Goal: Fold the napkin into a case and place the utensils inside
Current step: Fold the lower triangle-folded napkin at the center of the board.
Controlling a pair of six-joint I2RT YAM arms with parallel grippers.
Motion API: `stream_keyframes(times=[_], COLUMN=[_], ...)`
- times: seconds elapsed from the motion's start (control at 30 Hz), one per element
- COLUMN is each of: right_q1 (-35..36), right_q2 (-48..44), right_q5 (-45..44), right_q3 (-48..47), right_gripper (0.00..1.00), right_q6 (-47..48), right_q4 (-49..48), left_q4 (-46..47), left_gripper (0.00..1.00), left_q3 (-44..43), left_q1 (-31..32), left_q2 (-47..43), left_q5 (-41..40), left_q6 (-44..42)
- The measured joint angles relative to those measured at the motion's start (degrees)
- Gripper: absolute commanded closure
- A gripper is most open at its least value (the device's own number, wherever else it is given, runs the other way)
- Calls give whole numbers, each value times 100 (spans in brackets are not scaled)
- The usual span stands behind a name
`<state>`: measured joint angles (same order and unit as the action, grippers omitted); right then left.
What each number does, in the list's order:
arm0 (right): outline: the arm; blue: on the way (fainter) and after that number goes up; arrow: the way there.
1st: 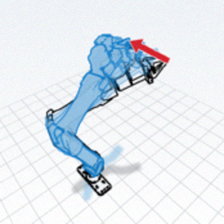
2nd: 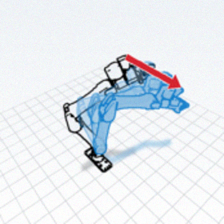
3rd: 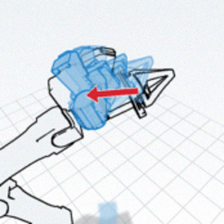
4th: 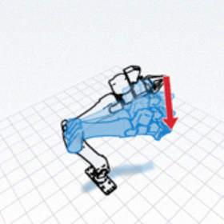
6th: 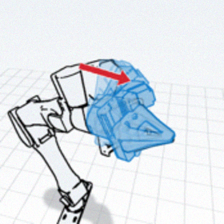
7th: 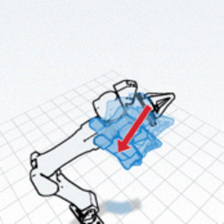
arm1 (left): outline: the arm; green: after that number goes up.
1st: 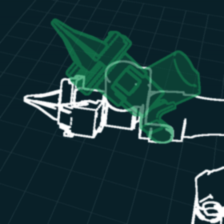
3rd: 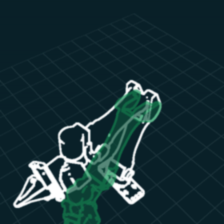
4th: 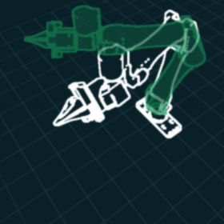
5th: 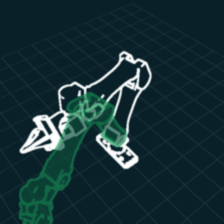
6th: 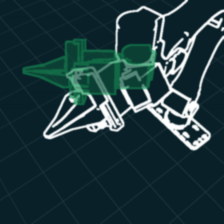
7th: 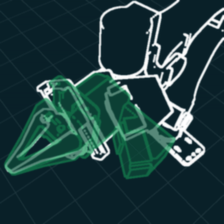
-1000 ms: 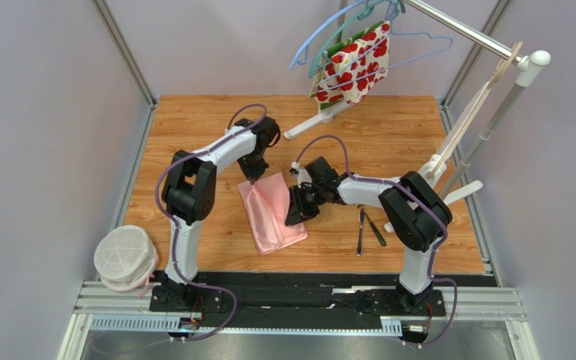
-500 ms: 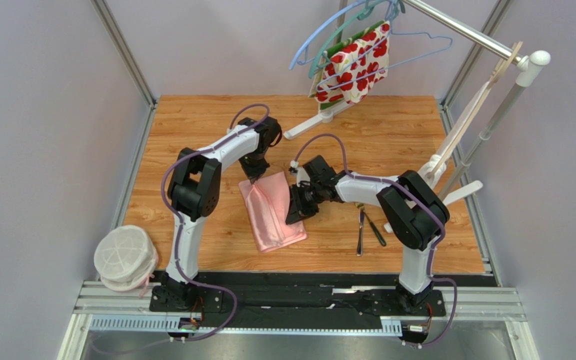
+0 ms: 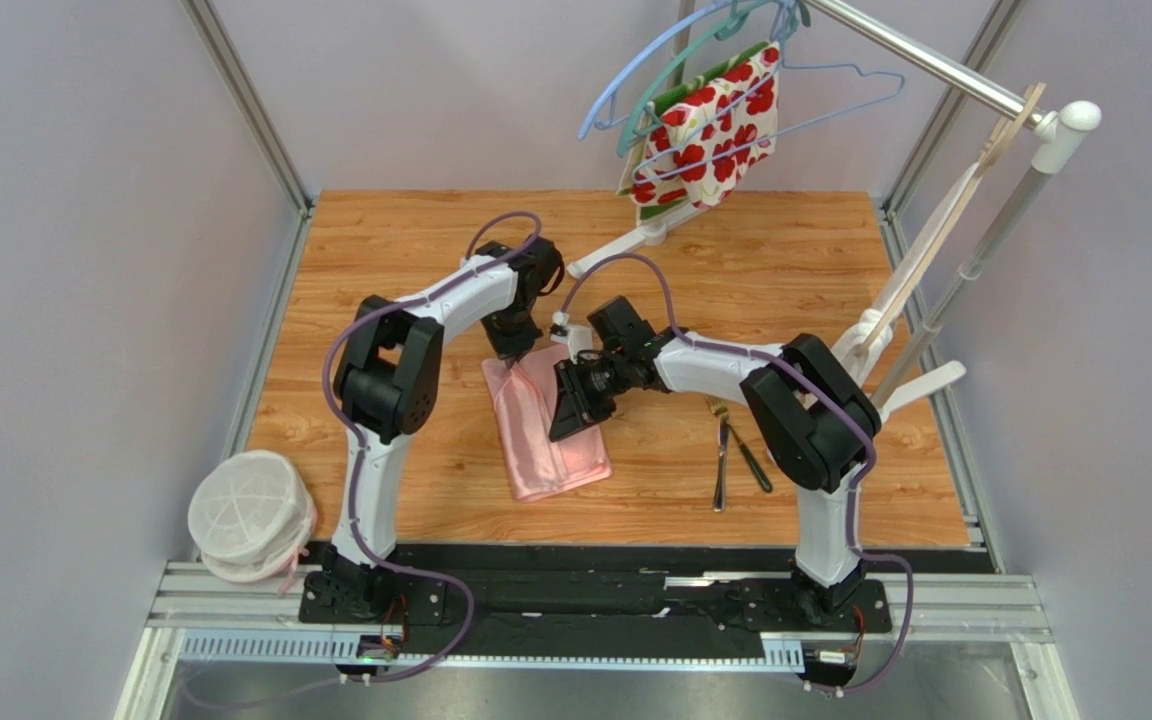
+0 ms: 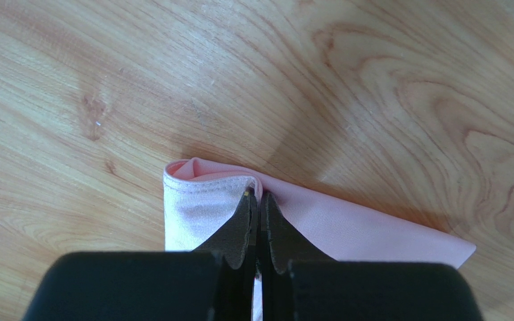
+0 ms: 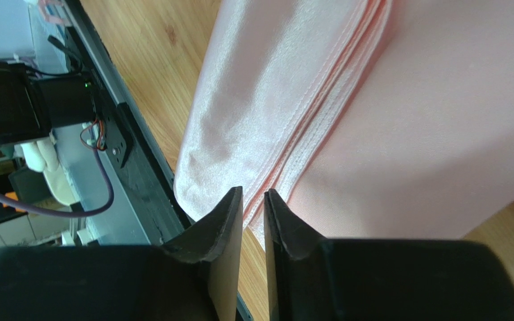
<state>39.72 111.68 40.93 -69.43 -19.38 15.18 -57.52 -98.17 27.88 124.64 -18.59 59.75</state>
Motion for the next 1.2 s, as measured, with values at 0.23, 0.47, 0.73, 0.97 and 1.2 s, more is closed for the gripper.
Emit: stream_keyframes(times=[0.23, 0.47, 0.73, 0.97, 1.2], right_q1=[105, 262, 302, 302, 284], right_q2=[221, 269, 483, 599, 597], right_q5=[433, 638, 706, 581, 619], right_q3=[-28, -28, -70, 118, 227], right_gripper=[87, 100, 100, 100, 100], right_q6=[343, 472, 531, 170, -96], right_q4=[81, 74, 85, -240, -476], left_q4=[146, 173, 186, 225, 337], left_gripper=[100, 100, 100, 86, 63], left_q3=[2, 15, 24, 70, 271], left_q1=[-7, -26, -48, -70, -92], left_q2=[-15, -17, -26, -63, -433], left_q5=[107, 160, 199, 251, 201], left_q6=[-96, -114, -114, -116, -387])
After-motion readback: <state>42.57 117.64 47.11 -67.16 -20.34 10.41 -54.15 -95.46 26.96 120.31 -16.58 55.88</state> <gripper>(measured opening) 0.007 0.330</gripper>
